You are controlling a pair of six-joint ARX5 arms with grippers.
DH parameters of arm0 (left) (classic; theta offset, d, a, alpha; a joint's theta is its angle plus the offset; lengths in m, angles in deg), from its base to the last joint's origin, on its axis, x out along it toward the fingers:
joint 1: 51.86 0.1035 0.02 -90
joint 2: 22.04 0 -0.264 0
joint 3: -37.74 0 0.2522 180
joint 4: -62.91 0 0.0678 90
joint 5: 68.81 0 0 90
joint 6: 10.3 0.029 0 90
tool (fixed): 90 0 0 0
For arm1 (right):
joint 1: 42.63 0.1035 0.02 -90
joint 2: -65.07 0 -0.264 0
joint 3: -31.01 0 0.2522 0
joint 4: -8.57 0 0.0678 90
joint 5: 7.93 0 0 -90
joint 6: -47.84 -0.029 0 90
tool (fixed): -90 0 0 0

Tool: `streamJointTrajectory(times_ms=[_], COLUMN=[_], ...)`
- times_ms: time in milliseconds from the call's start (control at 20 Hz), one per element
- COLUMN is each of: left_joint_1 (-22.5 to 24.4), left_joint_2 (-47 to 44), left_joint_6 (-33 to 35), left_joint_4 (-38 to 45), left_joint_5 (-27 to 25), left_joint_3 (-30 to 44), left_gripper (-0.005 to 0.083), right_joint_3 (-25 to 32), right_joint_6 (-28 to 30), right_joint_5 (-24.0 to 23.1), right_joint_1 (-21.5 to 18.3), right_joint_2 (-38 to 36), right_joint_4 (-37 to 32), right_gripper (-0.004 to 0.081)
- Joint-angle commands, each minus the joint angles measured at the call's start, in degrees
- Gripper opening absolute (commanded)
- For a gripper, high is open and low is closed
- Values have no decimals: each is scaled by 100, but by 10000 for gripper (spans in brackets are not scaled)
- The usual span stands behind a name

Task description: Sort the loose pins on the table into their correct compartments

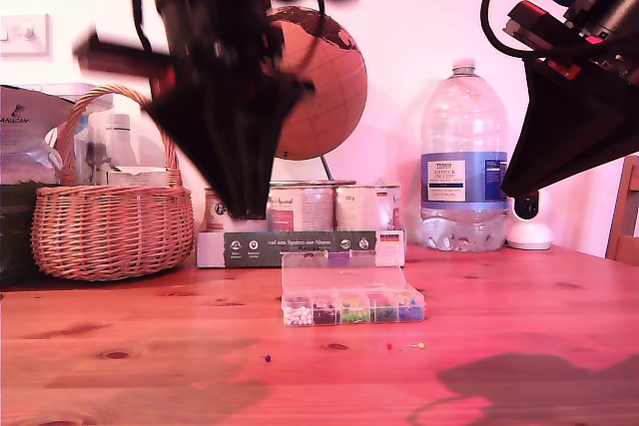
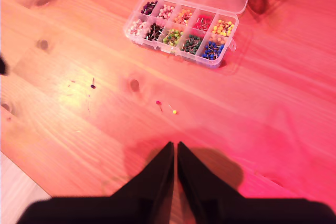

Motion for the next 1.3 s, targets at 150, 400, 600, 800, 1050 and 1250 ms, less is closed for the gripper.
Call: streamJointTrajectory(times_ms=[150, 400, 600, 800, 1050, 1250], left_joint_1=[-17, -15, -13, -13, 114, 155], left_joint_2=[376, 734, 968, 1121, 1139, 1198], left_joint_6=[245, 372, 562, 601, 601, 610], left_joint_4=[326, 542, 717, 920, 973, 970], left_joint_5=[-85, -125, -133, -125, -94, -92], left_joint_3=[48, 48, 48, 48, 48, 48], left_gripper=[111, 111, 111, 112, 113, 113], right_joint_3=[-87, -87, -87, -87, -87, -87], right_joint_6=[15, 15, 15, 13, 13, 15], right_joint_5=[4, 4, 4, 4, 4, 2], right_joint_1=[-20, -20, -22, -22, -22, -22], right_joint_2=[-13, -13, -13, -13, -13, -13], right_joint_4=[-35, -42, -52, -98, -133, -142], right_gripper=[-12, -12, -12, -12, -12, -12])
